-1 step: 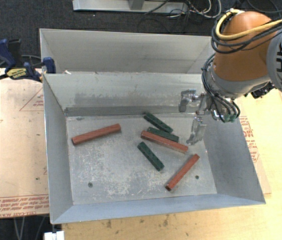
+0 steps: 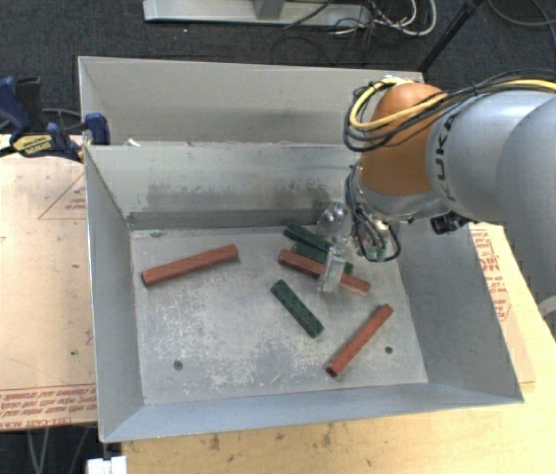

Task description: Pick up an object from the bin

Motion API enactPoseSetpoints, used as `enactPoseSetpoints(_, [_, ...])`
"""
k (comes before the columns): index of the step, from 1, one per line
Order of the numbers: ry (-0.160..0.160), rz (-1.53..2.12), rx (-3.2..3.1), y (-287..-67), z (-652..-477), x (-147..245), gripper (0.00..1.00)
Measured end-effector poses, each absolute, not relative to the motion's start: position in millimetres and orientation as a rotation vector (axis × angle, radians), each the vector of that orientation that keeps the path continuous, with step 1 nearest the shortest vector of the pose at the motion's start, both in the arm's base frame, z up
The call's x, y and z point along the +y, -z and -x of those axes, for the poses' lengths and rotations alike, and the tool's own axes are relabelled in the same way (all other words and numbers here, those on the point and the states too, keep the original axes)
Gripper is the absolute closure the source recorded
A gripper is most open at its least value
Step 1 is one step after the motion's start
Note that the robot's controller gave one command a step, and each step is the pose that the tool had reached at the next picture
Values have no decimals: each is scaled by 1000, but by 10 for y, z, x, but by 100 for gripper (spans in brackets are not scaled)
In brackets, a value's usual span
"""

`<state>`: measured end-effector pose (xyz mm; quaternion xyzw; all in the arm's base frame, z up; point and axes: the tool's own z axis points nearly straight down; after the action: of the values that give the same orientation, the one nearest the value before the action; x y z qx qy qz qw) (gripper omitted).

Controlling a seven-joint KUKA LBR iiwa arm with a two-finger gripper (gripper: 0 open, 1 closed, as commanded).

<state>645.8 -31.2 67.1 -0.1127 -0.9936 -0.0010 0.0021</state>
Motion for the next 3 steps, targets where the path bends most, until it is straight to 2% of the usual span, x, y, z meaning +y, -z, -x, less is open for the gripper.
enactPoseSetpoints(1, [4, 739, -3057, -1010, -6394, -122, 0])
enactPoseSetpoints(2, [2, 1107, -2943, -1000, -6481, -176, 0])
enactPoseSetpoints(3, [4, 1283, -2866, -709, -6392, -100, 0])
